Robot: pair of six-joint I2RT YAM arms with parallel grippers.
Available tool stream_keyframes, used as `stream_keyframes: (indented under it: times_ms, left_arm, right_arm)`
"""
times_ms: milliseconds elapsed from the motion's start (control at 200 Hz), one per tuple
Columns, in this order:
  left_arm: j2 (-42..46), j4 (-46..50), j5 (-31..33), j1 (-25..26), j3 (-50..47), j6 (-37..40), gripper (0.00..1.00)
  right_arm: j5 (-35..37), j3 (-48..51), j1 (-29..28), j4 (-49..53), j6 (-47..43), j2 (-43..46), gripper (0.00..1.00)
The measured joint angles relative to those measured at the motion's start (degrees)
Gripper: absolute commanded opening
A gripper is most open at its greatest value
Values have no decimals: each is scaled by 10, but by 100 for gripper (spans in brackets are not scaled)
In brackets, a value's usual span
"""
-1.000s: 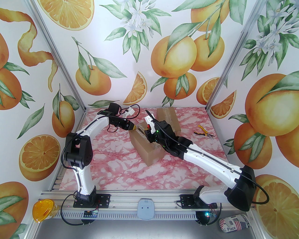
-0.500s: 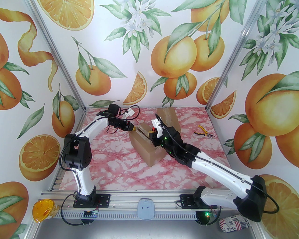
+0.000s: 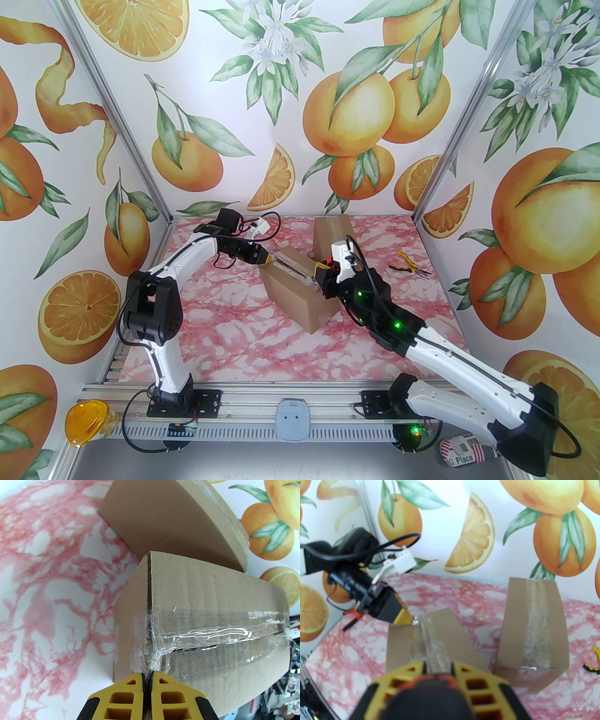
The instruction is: Unpack the express box
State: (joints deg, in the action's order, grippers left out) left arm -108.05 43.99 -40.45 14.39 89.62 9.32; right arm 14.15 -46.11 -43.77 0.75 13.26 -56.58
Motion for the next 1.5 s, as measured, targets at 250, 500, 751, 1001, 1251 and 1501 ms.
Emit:
stream_keyframes:
  times_ms: [250,500,751,1001,1251,1501]
  left_arm:
    - [5,-1,11,0,0,0,0]
    - [11,-4,26,-5,-1,0,0]
    - [1,-18,160,-58,-6,0,0]
    - [1,-21,195,-62,-12,0,0]
    - [2,-22,187,-58,-12,-1,6]
    - [8,-10,141,-19,50,-8,43]
  right_arm:
    - [-2,20,0,-17,-2,17,0]
    - [-1,46,8,-23,-6,70,0]
    - [25,55,23,29,-28,108,0]
    - [33,62,31,52,-37,107,0]
    - [35,53,36,51,-41,105,0]
    - [33,46,38,52,-43,95,0]
